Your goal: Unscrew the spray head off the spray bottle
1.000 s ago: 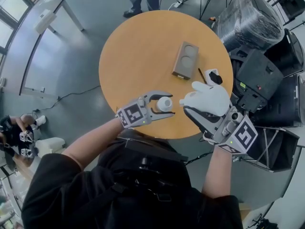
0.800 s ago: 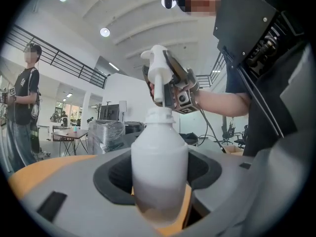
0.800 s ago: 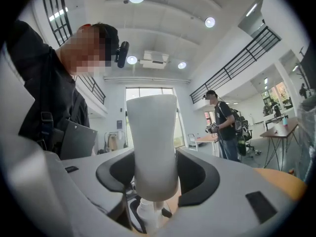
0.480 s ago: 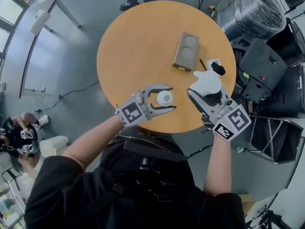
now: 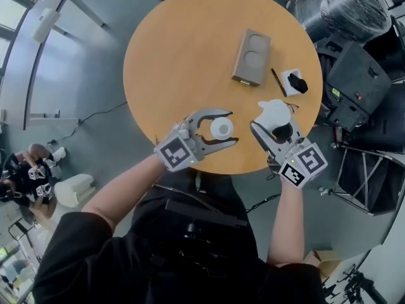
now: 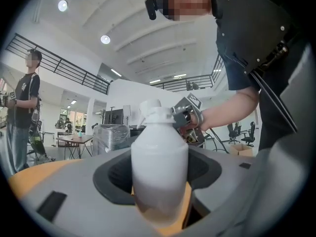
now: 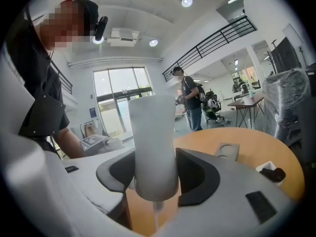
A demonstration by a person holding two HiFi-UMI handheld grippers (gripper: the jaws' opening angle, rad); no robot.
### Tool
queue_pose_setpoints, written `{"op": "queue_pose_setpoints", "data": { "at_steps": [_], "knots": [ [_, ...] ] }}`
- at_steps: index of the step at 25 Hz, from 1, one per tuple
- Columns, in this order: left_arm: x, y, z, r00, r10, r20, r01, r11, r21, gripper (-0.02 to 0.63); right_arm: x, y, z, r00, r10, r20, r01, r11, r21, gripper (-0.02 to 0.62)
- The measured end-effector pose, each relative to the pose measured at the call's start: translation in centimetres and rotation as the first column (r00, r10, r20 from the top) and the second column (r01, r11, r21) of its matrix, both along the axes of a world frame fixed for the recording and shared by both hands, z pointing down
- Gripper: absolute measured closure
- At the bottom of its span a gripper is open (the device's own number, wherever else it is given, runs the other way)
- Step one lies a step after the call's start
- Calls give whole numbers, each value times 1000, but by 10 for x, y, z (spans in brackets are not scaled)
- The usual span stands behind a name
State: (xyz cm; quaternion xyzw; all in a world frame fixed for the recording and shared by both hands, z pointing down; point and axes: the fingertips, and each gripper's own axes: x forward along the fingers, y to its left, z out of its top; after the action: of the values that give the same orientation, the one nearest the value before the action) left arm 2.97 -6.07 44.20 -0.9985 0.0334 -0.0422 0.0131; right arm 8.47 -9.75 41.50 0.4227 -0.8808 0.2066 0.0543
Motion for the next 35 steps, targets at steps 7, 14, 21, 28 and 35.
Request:
{"op": "queue_pose_setpoints", "data": {
  "at_steps": [7, 14, 21, 28, 35],
  "knots": [
    [15, -15, 50, 1000, 2, 6, -2, 1000, -4, 302, 13, -6, 78, 999, 42, 5, -42, 996, -81, 351],
    [30, -31, 121, 1000, -27, 12, 27, 999, -39, 302, 21, -10, 163, 997, 62, 35, -56, 985, -164, 351],
    [40, -51, 203, 998, -57, 36, 59, 996, -62, 302, 35, -14, 256, 992, 124, -7, -121, 962, -246, 351],
    [53, -71, 266, 997, -71, 18, 72, 996, -57, 302, 40, -24, 321, 987, 130, -95, -152, 950, -274, 351],
    [68, -80, 305, 996, -67, 52, 69, 997, -33, 302, 50, -31, 353, 970, 178, -168, -218, 939, -266, 351]
  ]
}}
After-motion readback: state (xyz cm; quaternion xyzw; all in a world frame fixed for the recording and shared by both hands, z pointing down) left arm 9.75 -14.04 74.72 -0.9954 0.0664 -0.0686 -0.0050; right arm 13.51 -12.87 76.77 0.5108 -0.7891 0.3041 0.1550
